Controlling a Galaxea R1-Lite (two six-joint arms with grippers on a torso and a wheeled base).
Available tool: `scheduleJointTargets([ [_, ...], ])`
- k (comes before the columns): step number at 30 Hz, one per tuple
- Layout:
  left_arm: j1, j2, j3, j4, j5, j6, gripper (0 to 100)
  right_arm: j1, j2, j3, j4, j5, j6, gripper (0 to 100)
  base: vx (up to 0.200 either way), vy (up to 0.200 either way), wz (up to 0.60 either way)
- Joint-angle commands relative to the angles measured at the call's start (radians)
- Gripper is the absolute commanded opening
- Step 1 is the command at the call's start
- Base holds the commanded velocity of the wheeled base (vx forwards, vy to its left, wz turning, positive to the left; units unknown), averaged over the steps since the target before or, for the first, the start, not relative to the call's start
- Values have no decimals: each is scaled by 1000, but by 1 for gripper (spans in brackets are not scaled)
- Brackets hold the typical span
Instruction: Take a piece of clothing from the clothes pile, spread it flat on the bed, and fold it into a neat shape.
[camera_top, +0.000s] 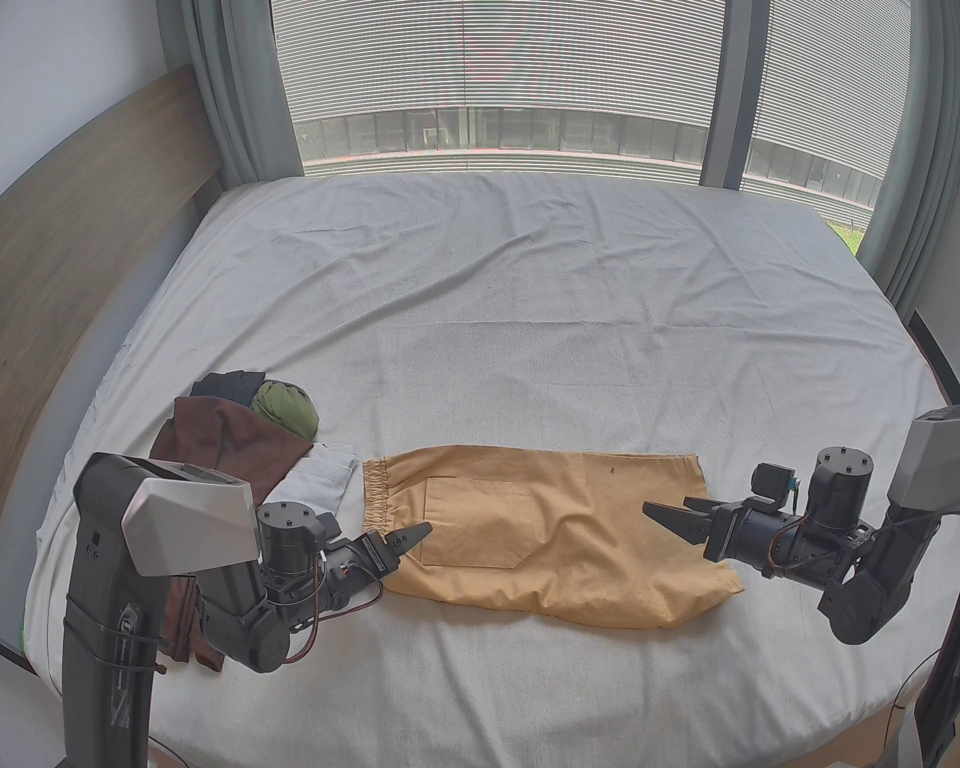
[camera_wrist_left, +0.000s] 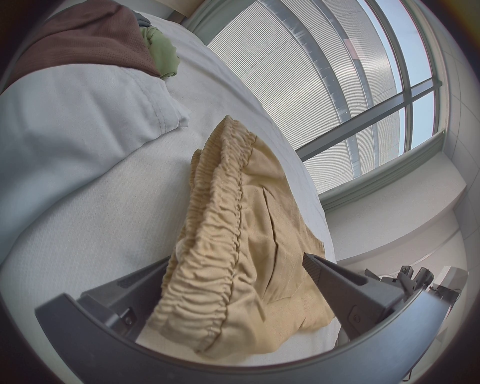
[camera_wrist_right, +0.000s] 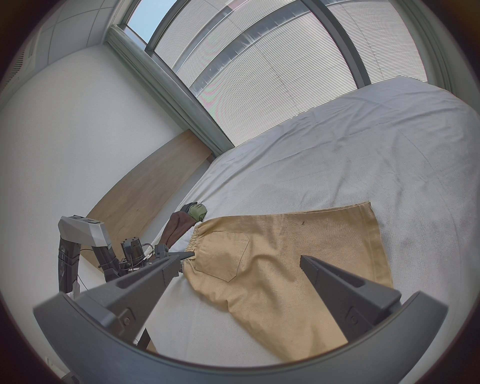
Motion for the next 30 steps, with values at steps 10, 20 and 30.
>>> scheduleJointTargets([
  [10,8,1,-28,-2,0,-7,0,1,5,1,0,0,-1,100,0,0,0],
  [20,19,-8,-2,-5,3,-6,0,3,6,1,0,0,-1,100,0,0,0],
  [30,52,-60,116,-48,3,88,0,7,26,10,-2,0,-3,100,0,0,0],
])
